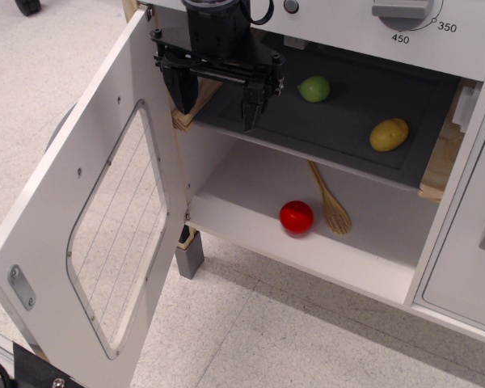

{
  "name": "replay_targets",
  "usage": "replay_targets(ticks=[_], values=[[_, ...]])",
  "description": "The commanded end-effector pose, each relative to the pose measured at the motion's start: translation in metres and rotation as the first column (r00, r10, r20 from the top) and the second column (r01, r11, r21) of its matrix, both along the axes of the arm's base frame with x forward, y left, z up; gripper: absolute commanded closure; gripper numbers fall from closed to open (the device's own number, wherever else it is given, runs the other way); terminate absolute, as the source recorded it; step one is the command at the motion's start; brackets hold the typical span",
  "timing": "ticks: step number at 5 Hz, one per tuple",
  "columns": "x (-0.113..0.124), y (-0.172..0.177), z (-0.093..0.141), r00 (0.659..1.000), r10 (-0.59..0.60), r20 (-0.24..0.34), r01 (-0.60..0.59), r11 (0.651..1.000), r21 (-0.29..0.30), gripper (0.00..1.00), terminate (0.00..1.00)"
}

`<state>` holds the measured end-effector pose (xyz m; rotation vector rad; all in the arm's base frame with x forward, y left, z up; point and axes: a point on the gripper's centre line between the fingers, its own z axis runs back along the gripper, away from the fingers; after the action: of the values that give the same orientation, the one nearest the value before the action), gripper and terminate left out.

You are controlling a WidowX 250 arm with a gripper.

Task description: Close oven

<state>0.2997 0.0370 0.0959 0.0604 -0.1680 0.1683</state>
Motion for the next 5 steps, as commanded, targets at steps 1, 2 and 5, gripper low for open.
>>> replay_targets(ticks=[1, 2, 5], values=[[0.000, 0.000, 0.000, 1.000, 0.000, 0.000, 0.000, 1.000, 0.000, 0.00, 0.00], [-0.021, 0.011, 0.034, 1.000, 0.017, 0.015, -0.016, 0.997, -0.078, 0.00, 0.00], [-0.075, 0.062, 0.063, 0.995, 0.095, 0.016, -0.095, 0.995, -0.011, 0.00, 0.00]])
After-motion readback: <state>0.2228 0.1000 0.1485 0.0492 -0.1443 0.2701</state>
